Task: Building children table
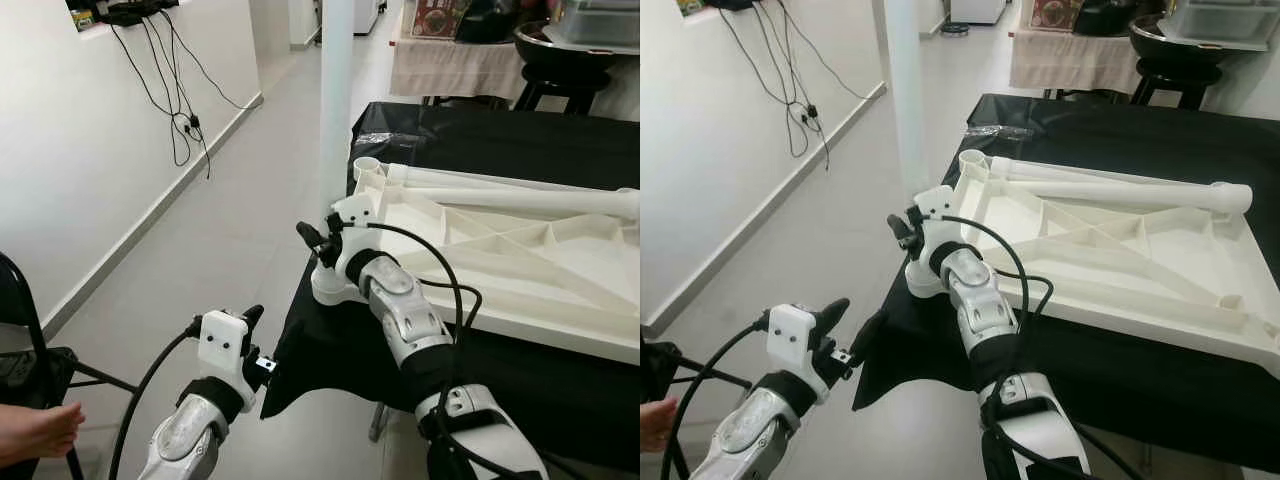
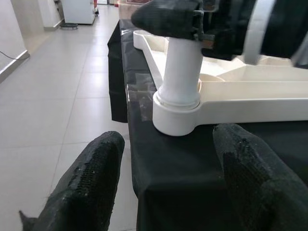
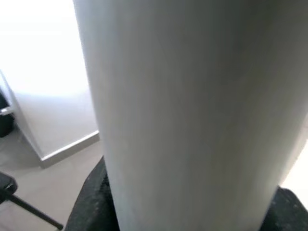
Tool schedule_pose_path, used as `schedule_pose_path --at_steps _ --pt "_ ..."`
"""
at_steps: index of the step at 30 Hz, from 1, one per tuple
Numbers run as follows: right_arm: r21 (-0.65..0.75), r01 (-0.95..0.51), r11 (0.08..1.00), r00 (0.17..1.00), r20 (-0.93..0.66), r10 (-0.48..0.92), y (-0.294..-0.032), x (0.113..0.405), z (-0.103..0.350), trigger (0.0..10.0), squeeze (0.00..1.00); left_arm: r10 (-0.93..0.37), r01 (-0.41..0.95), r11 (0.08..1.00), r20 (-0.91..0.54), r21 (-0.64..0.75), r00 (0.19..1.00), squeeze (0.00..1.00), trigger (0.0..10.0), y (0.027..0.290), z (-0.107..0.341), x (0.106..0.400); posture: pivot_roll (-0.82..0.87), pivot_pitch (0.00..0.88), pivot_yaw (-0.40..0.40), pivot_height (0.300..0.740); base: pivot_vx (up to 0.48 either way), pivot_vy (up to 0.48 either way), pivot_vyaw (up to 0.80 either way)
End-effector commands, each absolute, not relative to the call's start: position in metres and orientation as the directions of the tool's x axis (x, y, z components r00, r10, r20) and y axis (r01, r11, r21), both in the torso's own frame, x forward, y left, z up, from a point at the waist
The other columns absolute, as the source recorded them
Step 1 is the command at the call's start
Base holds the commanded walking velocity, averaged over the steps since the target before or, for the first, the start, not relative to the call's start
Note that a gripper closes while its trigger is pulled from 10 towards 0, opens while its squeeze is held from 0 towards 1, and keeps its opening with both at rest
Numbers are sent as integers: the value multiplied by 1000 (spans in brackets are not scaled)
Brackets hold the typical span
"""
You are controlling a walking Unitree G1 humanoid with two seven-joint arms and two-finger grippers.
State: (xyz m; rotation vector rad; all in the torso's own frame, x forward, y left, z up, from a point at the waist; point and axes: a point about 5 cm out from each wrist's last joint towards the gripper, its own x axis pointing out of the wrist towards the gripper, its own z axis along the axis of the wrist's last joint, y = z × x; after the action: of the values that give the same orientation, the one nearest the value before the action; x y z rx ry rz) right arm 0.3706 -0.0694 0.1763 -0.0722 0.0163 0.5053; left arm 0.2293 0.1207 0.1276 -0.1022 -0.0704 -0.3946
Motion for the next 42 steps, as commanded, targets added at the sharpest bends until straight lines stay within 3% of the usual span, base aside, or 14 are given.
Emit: schedule_pose_path --at_steps 1,2,5,6,8,17,18,19,20,21,28,36,37,42 --pt "-35 -516 856 855 -83 512 -72 369 168 10000 1000 -379 384 919 70 -86 923 0 10000 121 123 229 -27 82 3 740 0 0 0" --pt "-1 -689 725 724 24 689 -61 367 191 10000 1000 -380 385 919 71 -88 922 0 10000 121 123 230 -28 80 4 740 0 0 0" --pt "5 -746 666 665 61 744 -57 365 198 10000 1000 -380 385 919 71 -88 922 0 10000 121 123 230 -28 80 4 740 0 0 0" --pt "-27 -828 560 557 68 828 -54 365 202 10000 0 -379 385 919 71 -88 922 0 10000 121 123 230 -25 77 5 740 0 0 0" --pt "-71 -889 453 451 47 891 -52 365 203 10000 0 -380 385 919 71 -88 922 0 10000 121 123 230 -25 74 7 740 0 0 0" --pt "-101 -957 270 274 -26 961 -48 367 203 10000 0 -381 386 918 69 -85 922 0 10000 121 122 231 -7 68 3 740 0 0 0" --pt "-82 -963 257 261 -45 964 -45 368 201 8549 0 -381 386 919 68 -82 922 0 10000 120 122 231 -5 68 3 740 0 0 0" --pt "-82 -963 257 261 -45 964 -45 368 201 8549 0 -381 386 919 68 -82 922 0 10000 120 122 231 -5 68 3 740 0 0 0" --pt "-65 -967 247 251 -57 966 -44 369 199 2784 0 -381 385 919 68 -80 922 0 10000 120 122 231 -5 68 3 740 0 0 0" --pt "-48 -969 243 246 -66 967 -44 369 196 0 0 -381 385 919 67 -78 922 0 10000 120 122 230 -2 68 4 740 0 0 0" --pt "-29 -970 243 245 -72 967 -49 368 187 0 0 -383 388 918 66 -79 921 0 10000 120 121 229 -6 70 7 740 0 0 0" --pt "-90 -930 357 365 -105 925 -77 366 170 0 0 -381 385 920 68 -78 922 0 10000 120 122 226 -1 82 -6 740 0 0 0" --pt "-132 -776 616 630 -137 764 -80 365 153 0 0 -380 384 920 69 -77 923 0 10000 121 123 224 1 84 -11 740 0 0 0" --pt "-131 -663 737 749 -118 652 -69 337 137 0 0 -381 386 919 65 -77 922 0 10000 122 123 224 -16 113 13 740 0 0 0"
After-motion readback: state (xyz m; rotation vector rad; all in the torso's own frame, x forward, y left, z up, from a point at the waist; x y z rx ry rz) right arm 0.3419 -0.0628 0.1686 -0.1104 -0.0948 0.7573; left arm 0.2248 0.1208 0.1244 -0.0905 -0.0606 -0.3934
